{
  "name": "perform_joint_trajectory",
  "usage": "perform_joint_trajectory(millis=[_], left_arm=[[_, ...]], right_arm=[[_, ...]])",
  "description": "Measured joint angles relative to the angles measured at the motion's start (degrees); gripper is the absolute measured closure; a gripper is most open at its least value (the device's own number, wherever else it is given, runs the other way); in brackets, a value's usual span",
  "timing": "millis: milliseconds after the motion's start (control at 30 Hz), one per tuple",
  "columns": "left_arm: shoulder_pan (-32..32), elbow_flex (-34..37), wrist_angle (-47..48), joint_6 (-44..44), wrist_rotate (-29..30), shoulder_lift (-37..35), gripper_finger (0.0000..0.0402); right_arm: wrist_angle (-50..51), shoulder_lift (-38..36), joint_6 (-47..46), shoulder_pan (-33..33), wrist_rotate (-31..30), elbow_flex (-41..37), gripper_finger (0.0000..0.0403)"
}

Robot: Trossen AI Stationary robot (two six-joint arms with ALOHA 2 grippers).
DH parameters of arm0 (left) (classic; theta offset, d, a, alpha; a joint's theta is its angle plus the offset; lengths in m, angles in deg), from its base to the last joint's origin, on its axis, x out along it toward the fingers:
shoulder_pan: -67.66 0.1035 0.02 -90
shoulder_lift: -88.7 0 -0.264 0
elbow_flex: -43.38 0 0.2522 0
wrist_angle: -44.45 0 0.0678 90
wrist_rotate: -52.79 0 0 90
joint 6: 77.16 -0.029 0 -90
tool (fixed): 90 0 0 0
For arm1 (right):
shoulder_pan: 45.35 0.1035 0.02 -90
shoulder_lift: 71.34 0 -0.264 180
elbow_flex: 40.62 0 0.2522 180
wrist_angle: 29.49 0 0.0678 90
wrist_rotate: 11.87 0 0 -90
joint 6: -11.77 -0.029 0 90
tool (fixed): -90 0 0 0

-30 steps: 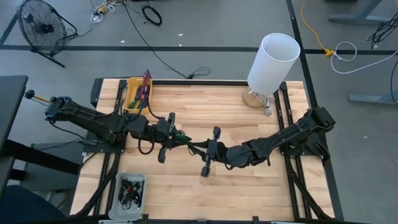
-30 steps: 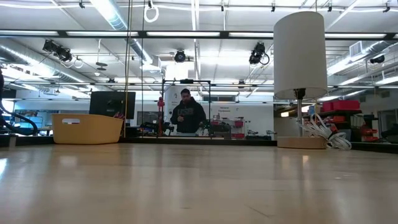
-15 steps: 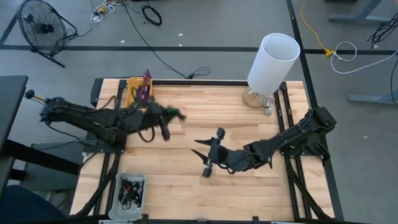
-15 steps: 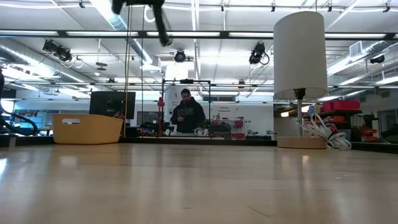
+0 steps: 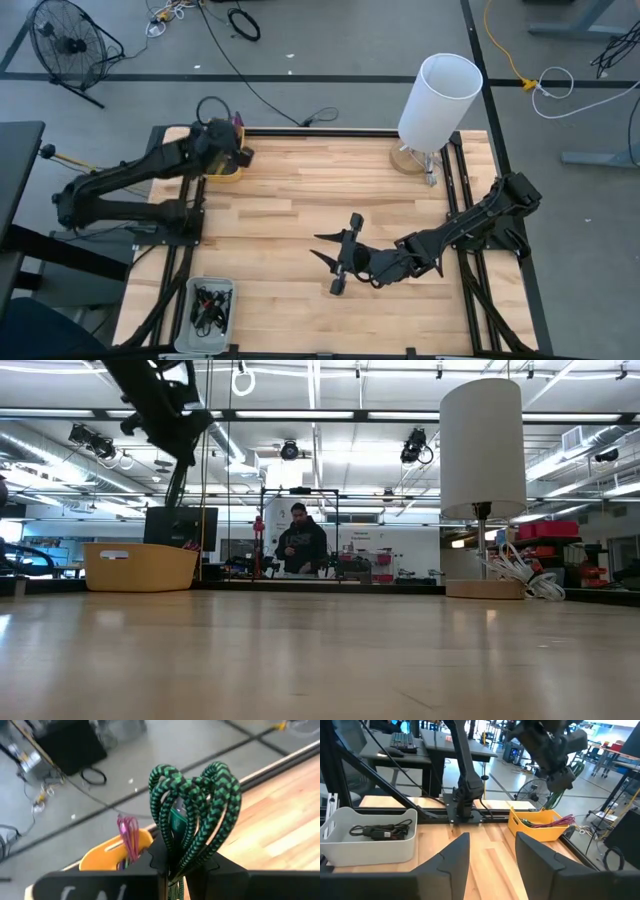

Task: Pick & Place USB Port
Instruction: Put the green charger cable into the yellow bin, then return to Home Position

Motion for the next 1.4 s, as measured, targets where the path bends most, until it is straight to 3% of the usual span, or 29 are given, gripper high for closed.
perform_joint_trajectory(millis=[100,400,567,667,900,1200,1400], left_arm=[[6.70,0.35,-0.57,-2.94,-6.19,0.86,0.0367],[21.07,0.35,-0.70,-10.23,-16.44,5.64,0.0367],[26.11,0.35,0.68,-8.97,-17.64,11.38,0.0367],[29.21,0.35,1.80,-6.52,-21.90,15.35,0.0367],[31.81,0.37,2.02,-5.33,-23.91,24.36,0.0367],[31.94,0.37,2.14,-6.94,-23.57,28.63,0.0254],[31.93,0.37,1.12,-8.46,-23.17,25.85,0.0215]], right_arm=[[0.05,0.00,0.00,0.00,0.00,0.00,0.0245],[0.05,0.00,0.13,0.00,-0.02,0.00,0.0245],[0.05,0.00,0.13,-0.02,-0.08,0.00,0.0245],[0.05,0.00,0.13,-0.02,-0.09,0.00,0.0246],[0.03,0.00,-0.02,-0.02,-0.04,0.00,0.0246],[0.03,0.00,-0.02,-0.02,-0.07,0.00,0.0245],[0.06,0.00,0.02,-0.02,-0.04,0.00,0.0245]])
